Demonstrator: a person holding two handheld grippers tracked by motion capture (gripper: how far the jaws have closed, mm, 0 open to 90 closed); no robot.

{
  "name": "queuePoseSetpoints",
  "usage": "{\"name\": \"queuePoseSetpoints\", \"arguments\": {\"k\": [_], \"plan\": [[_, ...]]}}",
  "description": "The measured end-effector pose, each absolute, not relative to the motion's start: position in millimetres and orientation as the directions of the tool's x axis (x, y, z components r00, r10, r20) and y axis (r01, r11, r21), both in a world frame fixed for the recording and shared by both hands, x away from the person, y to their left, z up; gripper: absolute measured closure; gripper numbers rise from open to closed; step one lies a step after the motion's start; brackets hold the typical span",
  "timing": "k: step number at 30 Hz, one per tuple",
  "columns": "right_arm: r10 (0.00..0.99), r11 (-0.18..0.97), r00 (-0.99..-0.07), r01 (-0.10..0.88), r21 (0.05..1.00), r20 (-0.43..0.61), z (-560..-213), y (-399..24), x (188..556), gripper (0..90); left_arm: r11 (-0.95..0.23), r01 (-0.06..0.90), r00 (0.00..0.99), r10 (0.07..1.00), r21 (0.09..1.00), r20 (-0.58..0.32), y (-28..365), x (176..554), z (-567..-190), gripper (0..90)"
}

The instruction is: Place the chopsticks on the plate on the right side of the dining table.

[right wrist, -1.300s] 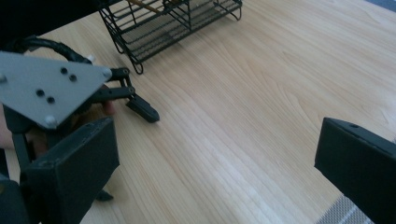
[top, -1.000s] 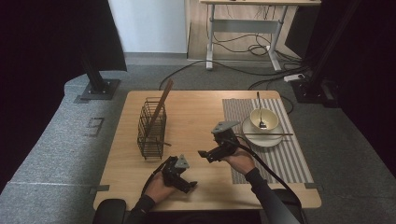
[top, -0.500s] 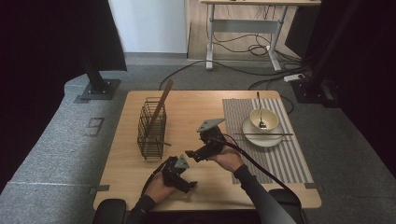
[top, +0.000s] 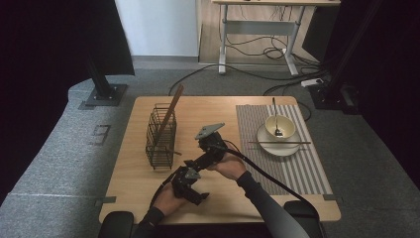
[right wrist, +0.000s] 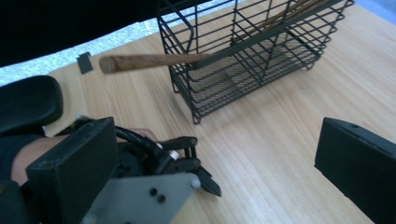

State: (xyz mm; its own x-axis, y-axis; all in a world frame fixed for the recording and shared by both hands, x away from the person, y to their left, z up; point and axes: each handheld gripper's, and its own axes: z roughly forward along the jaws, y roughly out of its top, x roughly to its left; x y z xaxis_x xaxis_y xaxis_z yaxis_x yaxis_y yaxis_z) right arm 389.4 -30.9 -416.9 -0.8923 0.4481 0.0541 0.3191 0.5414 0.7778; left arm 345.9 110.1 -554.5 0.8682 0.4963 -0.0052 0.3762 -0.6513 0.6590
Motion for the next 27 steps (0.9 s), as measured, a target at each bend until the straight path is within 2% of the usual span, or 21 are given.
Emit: {"name": "queuePoseSetpoints", "arguments": {"k": [9, 17, 27], "plan": [[0.427, 0.553, -0.904, 0.289, 0.782, 0.032, -413, -12, 390, 0.4, -0.654, 0.374, 0.869, 0.495, 0.658, -0.003, 110, 346, -555, 0.0], [0.407, 0.557, -0.913, 0.248, 0.793, 0.000, -409, 4, 391, 13.8, -0.652, 0.375, 0.869, 0.495, 0.659, -0.004, 110, 346, -555, 0.0], [0.394, 0.546, -0.919, 0.242, 0.802, 0.009, -410, 5, 397, 51.0, -0.657, 0.373, 0.870, 0.493, 0.655, -0.001, 110, 346, -554, 0.0]]}}
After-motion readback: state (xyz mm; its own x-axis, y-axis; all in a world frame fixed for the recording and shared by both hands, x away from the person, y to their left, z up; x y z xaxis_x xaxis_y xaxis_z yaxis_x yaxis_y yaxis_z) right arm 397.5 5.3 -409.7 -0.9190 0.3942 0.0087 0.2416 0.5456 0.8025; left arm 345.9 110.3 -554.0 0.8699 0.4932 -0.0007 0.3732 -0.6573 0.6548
